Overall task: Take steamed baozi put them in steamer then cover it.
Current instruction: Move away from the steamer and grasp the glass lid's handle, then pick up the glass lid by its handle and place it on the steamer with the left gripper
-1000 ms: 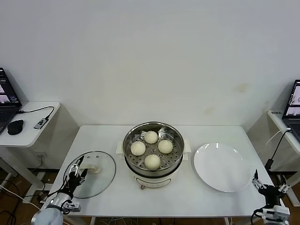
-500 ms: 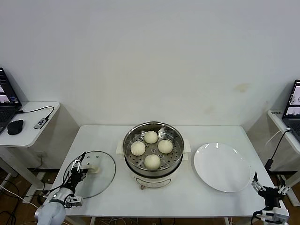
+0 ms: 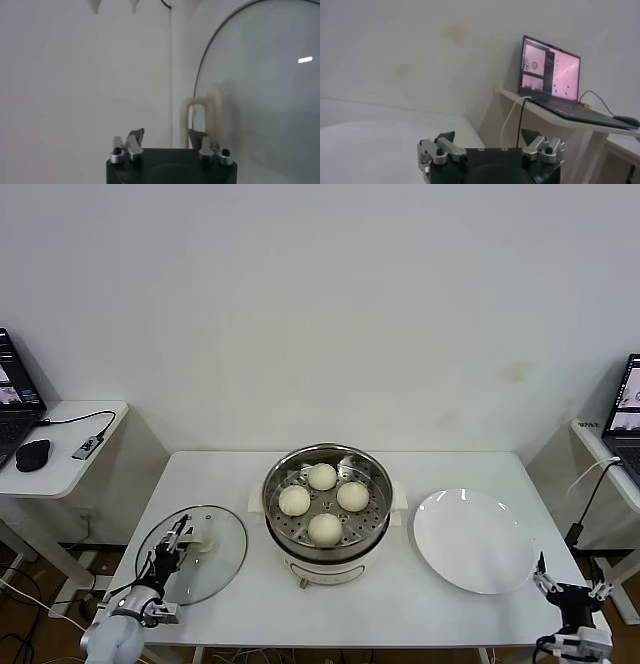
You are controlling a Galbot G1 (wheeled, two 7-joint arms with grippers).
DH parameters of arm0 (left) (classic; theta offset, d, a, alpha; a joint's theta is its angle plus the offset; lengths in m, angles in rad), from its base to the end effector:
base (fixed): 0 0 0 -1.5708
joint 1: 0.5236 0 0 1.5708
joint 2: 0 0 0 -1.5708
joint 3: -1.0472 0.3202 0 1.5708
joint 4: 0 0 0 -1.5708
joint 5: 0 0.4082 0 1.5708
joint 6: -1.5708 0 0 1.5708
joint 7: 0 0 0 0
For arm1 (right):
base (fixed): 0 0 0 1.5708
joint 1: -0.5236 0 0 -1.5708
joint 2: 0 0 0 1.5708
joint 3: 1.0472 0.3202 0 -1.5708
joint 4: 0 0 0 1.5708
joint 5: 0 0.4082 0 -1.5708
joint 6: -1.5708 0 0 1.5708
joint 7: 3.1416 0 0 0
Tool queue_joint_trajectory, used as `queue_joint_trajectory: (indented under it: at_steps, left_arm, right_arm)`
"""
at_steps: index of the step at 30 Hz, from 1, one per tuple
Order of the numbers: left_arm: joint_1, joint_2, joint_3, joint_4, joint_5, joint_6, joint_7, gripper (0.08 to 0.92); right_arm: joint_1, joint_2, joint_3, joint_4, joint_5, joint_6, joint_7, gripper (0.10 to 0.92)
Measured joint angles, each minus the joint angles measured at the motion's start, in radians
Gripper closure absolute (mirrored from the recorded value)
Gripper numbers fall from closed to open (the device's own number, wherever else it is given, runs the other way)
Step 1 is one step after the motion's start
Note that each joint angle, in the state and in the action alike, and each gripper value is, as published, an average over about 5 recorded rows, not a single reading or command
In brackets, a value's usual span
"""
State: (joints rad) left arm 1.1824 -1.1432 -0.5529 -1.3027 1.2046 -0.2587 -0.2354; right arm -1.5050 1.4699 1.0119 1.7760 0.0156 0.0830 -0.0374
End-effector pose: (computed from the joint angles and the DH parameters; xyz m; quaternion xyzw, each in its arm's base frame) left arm 0.3380 0.1881 -0.4345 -0.0956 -0.7030 -0.7047 0.0042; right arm 0.2207 -0.2104 -0.3506 -0.1900 -0.9713 0.1248 0.0706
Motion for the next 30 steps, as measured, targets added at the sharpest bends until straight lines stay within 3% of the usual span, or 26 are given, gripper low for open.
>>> queue_joint_trajectory:
  at_steps: [12, 20, 30]
  left_arm:
    - [0.0, -0.011, -0.012, 0.028, -0.01, -0.016, -0.038, 0.849]
    - [0.053, 0.01, -0.038, -0.065, -0.046, 0.025, -0.043, 0.861]
    - [0.175, 0.066, -0.097, -0.328, -0.129, 0.177, 0.03, 0.861]
  right_arm:
    - [-0.002, -0.001, -0.013, -0.004, -0.012, 0.006, -0.003, 0.203]
    - [-0.016, -0.004, -0.033, 0.003, -0.028, 0.022, -0.008, 0.203]
    - [-0.037, -0.004, -0.074, 0.017, -0.042, 0.05, -0.008, 0.203]
